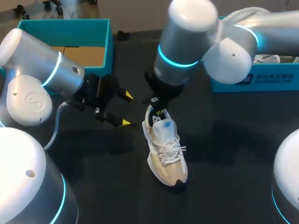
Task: Take the shoe out of the shoebox, open the shoe tongue, remove and reinsert the insole, then place the shoe into the shoebox
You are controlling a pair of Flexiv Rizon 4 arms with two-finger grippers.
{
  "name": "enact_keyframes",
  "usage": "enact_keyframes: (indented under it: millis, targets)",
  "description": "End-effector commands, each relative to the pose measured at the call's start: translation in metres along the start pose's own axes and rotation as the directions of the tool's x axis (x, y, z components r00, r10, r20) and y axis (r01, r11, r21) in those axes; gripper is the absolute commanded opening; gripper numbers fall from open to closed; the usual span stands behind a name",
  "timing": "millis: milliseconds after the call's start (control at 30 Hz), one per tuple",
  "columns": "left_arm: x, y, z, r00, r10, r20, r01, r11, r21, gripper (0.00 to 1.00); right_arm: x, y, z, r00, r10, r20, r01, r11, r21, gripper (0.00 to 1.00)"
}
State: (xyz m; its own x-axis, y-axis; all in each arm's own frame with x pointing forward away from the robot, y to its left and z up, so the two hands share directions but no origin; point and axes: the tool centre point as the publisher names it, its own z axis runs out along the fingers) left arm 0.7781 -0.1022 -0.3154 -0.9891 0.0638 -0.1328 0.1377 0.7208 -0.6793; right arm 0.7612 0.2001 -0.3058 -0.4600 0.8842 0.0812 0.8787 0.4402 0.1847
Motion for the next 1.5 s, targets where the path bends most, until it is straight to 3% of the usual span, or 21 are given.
enact_keyframes:
  millis: [33, 467, 600, 1167, 1500]
  targets:
    - [0.0, 0.0, 0.0, 1.0, 0.0, -0.001, 0.0, 1.0, -0.003, 1.0, 0.008, -0.005, 0.007, 0.995, 0.041, 0.095, -0.043, 0.999, 0.018, 0.0]
    - [0.0, 0.0, 0.0, 1.0, 0.0, -0.001, 0.0, 1.0, -0.003, 1.0, 0.008, -0.006, 0.005, 0.994, 0.045, 0.097, -0.047, 0.999, 0.022, 0.0]
    - [0.0, 0.0, 0.0, 1.0, 0.0, -0.001, 0.0, 1.0, -0.003, 1.0, 0.002, -0.012, 0.017, 0.983, 0.079, 0.165, -0.087, 0.995, 0.044, 0.0]
    - [0.0, 0.0, 0.0, 1.0, 0.0, -0.001, 0.0, 1.0, -0.003, 1.0, -0.001, -0.02, 0.059, 0.991, 0.11, 0.082, -0.118, 0.988, 0.103, 0.0]
    - [0.0, 0.0, 0.0, 1.0, 0.0, -0.001, 0.0, 1.0, -0.003, 1.0, -0.008, -0.028, 0.084, 0.987, 0.125, 0.099, -0.139, 0.979, 0.15, 0.0]
